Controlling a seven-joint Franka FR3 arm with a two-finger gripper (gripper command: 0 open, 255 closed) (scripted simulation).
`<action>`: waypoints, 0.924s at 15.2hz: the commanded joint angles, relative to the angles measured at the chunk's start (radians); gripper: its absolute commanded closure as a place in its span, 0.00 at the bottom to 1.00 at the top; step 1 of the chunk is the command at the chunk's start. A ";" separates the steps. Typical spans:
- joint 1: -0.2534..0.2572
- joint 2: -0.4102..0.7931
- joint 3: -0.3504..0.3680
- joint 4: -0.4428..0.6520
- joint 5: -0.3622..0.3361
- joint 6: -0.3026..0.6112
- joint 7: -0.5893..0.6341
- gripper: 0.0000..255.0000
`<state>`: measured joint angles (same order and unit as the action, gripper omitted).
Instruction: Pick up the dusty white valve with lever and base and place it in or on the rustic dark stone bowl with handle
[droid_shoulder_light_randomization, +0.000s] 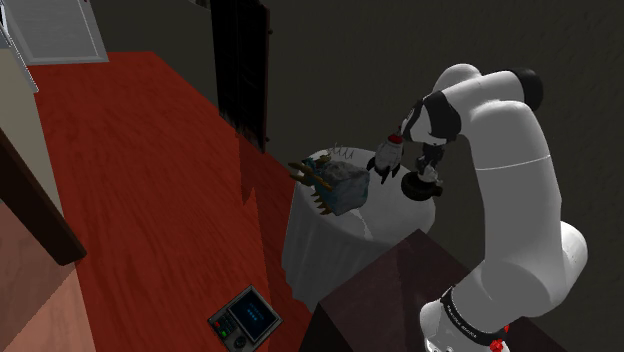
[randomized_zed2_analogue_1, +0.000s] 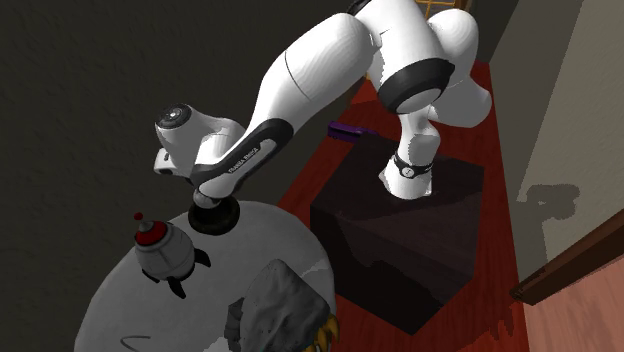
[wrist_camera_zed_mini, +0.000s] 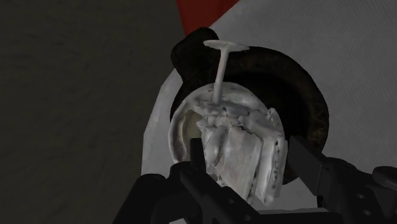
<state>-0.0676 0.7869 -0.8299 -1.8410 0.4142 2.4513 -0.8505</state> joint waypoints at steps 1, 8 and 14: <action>-0.008 0.011 0.008 0.006 0.006 0.006 -0.001 1.00; -0.008 0.011 0.008 0.006 0.006 0.006 -0.001 0.00; 0.013 -0.012 -0.011 0.000 -0.008 -0.013 0.008 0.00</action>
<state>-0.0665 0.7889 -0.8292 -1.8382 0.4145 2.4504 -0.8477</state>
